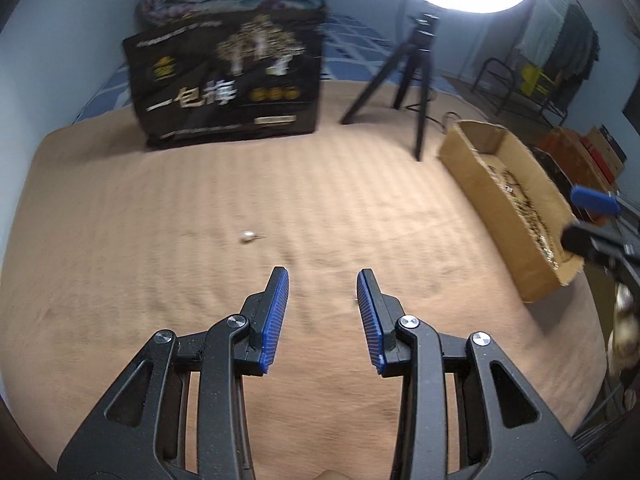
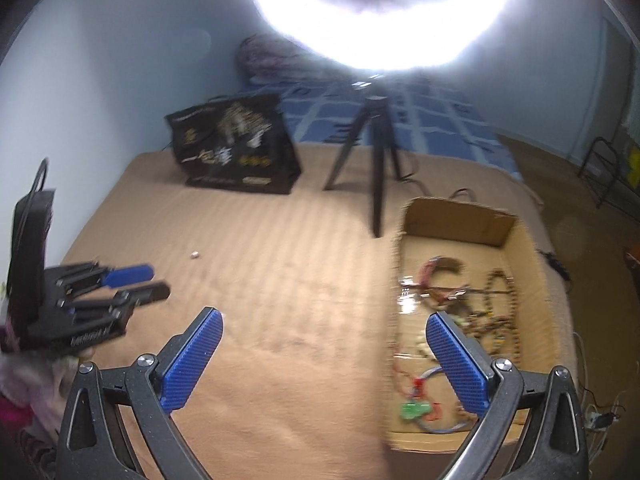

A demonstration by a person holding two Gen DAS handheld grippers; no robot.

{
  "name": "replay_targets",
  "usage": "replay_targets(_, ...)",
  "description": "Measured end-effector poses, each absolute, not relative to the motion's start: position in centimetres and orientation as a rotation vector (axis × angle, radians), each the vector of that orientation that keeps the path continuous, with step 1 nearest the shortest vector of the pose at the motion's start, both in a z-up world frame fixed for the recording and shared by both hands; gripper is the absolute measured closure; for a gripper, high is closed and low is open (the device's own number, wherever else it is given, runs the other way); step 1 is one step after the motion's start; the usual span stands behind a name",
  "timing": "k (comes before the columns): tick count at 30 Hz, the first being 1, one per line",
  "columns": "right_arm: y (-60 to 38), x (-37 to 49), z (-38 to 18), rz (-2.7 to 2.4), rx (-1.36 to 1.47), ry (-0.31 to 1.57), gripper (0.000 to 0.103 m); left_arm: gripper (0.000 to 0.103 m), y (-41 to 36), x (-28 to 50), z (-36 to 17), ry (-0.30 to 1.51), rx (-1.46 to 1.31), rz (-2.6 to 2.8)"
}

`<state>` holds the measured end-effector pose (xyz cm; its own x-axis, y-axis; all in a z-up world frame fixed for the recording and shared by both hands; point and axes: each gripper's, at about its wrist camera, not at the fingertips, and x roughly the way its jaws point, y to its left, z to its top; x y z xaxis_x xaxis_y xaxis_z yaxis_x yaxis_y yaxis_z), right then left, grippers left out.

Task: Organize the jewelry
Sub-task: 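Move both tools back to the pearl earring on the blanket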

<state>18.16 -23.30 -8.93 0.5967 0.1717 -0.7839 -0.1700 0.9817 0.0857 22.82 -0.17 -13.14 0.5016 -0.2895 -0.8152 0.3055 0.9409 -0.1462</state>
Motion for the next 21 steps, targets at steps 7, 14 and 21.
replay_targets(7,-19.9,19.2,-11.8,0.282,-0.013,0.958,0.013,0.067,2.3,24.3,-14.8,0.990,-0.010,-0.331)
replay_targets(14,-17.6,20.3,-14.4,0.347,-0.014,1.011,0.028,0.068,2.6,25.8,-16.2,0.997,-0.003,-0.336)
replay_targets(21,-15.8,21.4,-16.0,0.399,-0.007,1.039,0.044,0.068,2.8,27.5,-17.4,0.996,-0.005,-0.328)
